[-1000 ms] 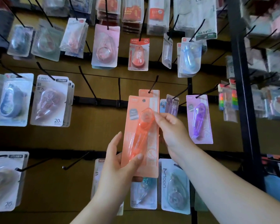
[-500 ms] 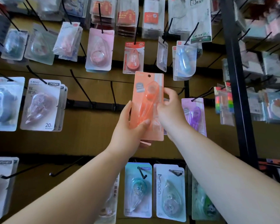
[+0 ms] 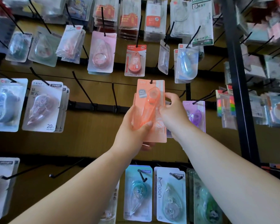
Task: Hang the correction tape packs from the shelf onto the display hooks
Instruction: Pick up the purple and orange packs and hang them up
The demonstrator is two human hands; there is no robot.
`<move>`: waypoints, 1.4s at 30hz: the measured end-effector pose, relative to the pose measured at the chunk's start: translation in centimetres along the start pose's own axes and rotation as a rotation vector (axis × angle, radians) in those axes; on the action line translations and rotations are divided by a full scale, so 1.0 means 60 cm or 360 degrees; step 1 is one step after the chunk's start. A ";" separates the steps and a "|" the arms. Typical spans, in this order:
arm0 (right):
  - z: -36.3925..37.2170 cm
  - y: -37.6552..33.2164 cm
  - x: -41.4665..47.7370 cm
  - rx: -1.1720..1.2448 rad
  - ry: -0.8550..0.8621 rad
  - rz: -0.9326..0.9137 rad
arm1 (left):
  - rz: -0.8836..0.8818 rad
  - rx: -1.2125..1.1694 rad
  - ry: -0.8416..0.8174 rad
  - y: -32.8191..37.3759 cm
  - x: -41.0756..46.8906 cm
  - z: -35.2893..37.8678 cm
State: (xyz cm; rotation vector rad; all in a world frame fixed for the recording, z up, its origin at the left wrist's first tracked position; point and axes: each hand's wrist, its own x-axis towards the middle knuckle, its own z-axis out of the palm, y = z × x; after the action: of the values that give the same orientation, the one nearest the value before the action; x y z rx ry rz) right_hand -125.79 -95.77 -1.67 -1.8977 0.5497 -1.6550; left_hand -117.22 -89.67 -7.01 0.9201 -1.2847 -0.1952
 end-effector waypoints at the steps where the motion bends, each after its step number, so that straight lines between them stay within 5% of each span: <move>1: 0.001 0.004 0.002 -0.0023 -0.0004 0.0012 | -0.0021 0.0003 -0.0013 -0.003 0.000 0.001; 30: 0.039 0.095 0.044 -0.0497 -0.0179 -0.0064 | -0.0266 0.0526 -0.0010 -0.090 0.065 -0.003; 35: 0.014 0.101 0.011 -0.0705 -0.0233 -0.0020 | -0.0268 0.0767 0.0203 -0.091 0.018 -0.018; 42: -0.053 0.069 -0.090 -0.0854 -0.0374 -0.0126 | -0.0135 0.0503 0.0337 -0.052 -0.130 -0.057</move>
State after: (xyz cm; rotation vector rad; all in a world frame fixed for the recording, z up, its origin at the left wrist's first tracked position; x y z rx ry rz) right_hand -129.51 -95.96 -8.18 -2.4825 0.8959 -1.3910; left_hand -115.62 -85.37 -14.84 1.2320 -1.0974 0.0414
